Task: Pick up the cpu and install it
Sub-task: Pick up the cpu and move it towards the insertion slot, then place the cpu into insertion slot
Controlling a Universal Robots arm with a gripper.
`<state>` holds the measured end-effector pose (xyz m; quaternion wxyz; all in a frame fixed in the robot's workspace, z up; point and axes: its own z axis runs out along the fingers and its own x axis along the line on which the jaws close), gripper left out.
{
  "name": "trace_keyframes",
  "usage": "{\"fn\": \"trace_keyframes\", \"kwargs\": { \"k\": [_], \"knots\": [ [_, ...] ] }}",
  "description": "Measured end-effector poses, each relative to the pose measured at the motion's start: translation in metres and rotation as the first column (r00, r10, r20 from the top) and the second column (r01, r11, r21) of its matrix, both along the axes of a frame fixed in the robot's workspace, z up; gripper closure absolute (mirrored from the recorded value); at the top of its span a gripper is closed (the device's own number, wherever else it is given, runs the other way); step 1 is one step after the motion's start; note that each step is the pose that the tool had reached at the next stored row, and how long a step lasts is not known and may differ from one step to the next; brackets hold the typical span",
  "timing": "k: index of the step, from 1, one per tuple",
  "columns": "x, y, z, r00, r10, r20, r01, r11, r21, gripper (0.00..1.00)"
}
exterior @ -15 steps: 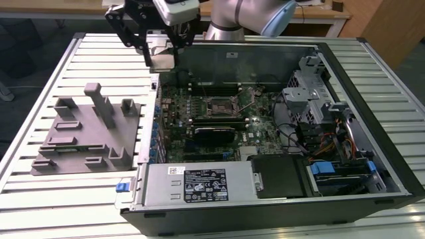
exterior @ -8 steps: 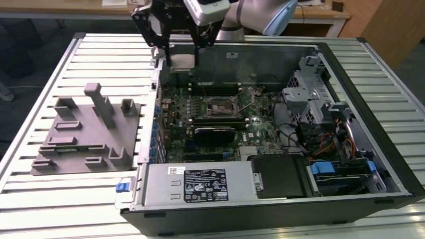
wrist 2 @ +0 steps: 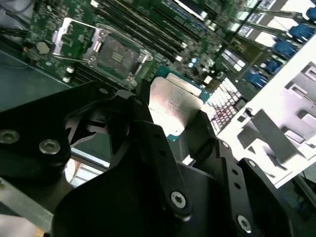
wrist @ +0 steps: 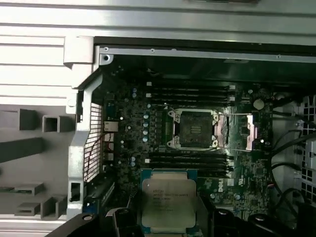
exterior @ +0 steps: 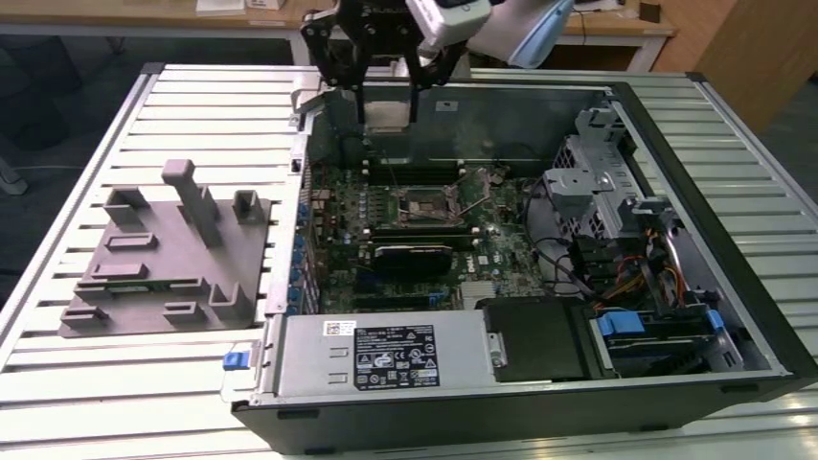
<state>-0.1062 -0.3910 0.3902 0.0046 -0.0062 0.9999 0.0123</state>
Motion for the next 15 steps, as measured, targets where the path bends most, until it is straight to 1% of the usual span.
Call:
{"fn": "trace_keyframes", "kwargs": {
  "k": [10,12,15],
  "knots": [
    [0.045,0.0041,-0.0026,1.0,0.0,0.0002,0.0,1.0,0.0,0.47],
    [0.049,0.0045,-0.0031,1.0,0.0,0.0011,0.0,1.0,0.0,0.47],
    [0.051,0.0045,-0.0031,1.0,-0.001,0.0013,0.001,1.0,-0.001,0.47]
  ]
}}
